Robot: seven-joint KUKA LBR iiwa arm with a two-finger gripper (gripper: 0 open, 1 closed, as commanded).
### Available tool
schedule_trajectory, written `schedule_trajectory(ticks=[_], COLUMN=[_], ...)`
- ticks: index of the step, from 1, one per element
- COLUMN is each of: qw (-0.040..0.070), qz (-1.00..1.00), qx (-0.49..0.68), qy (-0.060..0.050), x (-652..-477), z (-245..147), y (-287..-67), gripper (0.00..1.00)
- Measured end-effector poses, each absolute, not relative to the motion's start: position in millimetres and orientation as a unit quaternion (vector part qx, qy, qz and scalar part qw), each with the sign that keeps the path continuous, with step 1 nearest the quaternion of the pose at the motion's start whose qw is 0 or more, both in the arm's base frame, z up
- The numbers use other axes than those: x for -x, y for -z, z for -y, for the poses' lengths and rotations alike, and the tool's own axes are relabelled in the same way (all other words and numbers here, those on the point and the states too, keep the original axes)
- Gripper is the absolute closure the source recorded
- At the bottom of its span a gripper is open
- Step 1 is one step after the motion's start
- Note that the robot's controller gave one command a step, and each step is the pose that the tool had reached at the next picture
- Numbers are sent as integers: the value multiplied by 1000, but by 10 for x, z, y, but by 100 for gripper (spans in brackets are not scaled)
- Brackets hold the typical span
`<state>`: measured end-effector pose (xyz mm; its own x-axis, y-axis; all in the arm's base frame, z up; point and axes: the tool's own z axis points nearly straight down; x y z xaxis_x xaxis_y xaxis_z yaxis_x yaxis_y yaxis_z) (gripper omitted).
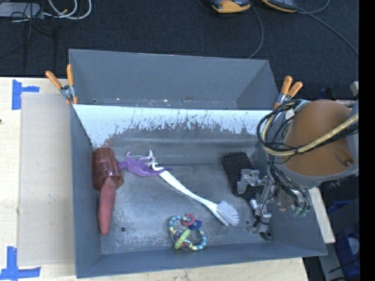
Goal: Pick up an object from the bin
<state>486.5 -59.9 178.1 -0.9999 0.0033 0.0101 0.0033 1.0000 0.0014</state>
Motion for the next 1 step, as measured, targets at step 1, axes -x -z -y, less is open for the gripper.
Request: schedule_trajectory(ticks=[1], qw=[1], qz=[1000], qx=[1], qy=[0], x=[-4882], z=[597], y=[-1824], gripper=[0])
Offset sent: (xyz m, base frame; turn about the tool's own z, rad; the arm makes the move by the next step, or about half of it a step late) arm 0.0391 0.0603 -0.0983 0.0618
